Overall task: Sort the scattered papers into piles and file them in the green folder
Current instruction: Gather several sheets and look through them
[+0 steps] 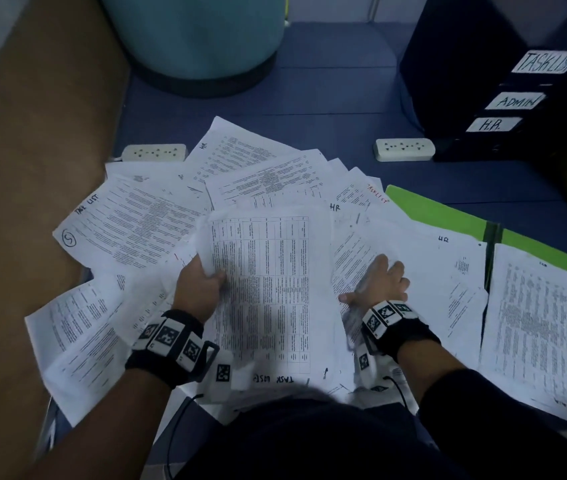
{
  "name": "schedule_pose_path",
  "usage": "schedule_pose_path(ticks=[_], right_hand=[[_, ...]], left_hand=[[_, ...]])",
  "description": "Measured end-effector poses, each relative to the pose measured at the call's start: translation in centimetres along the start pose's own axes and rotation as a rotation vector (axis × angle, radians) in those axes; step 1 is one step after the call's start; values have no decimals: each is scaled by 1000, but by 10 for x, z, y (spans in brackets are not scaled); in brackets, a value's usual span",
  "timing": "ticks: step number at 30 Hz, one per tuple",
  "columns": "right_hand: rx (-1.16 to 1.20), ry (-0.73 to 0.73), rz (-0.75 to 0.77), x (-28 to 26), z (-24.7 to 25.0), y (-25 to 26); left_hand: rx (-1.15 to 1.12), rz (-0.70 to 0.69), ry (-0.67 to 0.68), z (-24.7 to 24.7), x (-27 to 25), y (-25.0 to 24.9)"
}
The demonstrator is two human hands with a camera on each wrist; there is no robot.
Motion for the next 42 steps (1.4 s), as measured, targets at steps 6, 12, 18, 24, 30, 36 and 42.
schedule_pose_path(ticks=[6, 12, 18, 24, 30, 36, 42], right_hand=[[85, -77, -287, -10, 20, -41], [253, 15, -478, -6, 18, -55], [377, -7, -441, -8, 29, -47], [623, -164, 43, -9, 100, -29], [896, -148, 366, -46, 169, 15], [837, -348, 632, -81, 227, 31], [1210, -324, 676, -85, 267, 33]], left_hand=[[-20, -11, 32, -5, -6, -7], [24, -43, 107, -17, -12, -13], [58, -78, 117, -17, -12, -22], [-4, -78, 130, -11, -10, -31], [-129, -81, 150, -25, -10, -53], [-237, -108, 232, -37, -11, -80], [-438, -105, 320, -35, -4, -97]])
Point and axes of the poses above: each hand's wrist, its own x-axis towards the middle knuckle, its own z-axis out of the back of the hand, y = z × x, the point moved 6 cm from there along x, towards the middle knuckle, and after that the axes turned 11 degrees about -y, right-handed, at the moved point
